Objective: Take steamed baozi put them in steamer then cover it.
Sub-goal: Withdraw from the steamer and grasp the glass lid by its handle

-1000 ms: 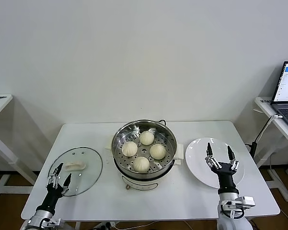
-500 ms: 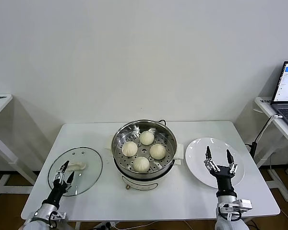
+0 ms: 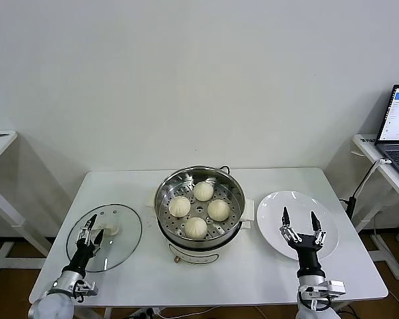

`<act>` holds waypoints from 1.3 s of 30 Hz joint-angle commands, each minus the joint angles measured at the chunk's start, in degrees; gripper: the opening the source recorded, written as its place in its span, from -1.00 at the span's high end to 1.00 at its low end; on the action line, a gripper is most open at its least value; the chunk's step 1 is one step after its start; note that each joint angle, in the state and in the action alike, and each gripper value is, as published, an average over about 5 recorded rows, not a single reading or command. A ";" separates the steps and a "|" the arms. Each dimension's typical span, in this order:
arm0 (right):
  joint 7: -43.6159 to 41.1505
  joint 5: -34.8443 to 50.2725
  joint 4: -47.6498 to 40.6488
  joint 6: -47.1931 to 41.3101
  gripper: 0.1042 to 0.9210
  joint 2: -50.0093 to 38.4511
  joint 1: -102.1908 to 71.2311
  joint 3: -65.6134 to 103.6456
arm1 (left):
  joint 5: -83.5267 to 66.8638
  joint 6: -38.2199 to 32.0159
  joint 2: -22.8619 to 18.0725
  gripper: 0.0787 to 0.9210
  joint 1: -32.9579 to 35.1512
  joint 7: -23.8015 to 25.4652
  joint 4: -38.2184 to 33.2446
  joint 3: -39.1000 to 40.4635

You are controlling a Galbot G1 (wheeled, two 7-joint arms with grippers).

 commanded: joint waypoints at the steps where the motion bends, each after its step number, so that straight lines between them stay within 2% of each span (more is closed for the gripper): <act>1: -0.04 -0.52 -0.43 0.17 -0.76 0.13 -0.08 -0.15 | 0.81 0.35 0.05 -0.77 -3.61 -0.32 2.42 0.67; 12: -0.29 -1.31 -1.33 0.75 -0.76 0.11 -0.10 -0.15 | 1.11 1.82 -0.07 -0.75 -5.45 -1.50 5.63 1.78; 15: -0.34 -1.46 -1.84 0.94 -0.76 0.08 0.05 -0.19 | 1.32 2.02 -0.11 -0.62 -5.60 -1.72 6.40 1.84; 25: -0.42 -1.70 -2.97 1.57 -0.76 0.08 0.57 -0.39 | 1.87 1.75 -0.35 0.07 -5.47 -2.34 6.00 1.47; 34: -0.34 -1.58 -3.16 1.71 -0.76 0.07 1.03 -0.33 | 0.51 1.95 -0.84 0.66 -2.19 -1.60 -4.73 -0.44; 39: -0.32 -1.41 -2.86 1.69 -0.76 -0.01 1.14 -0.20 | -5.43 6.27 0.83 0.74 1.59 1.96 -16.72 -2.51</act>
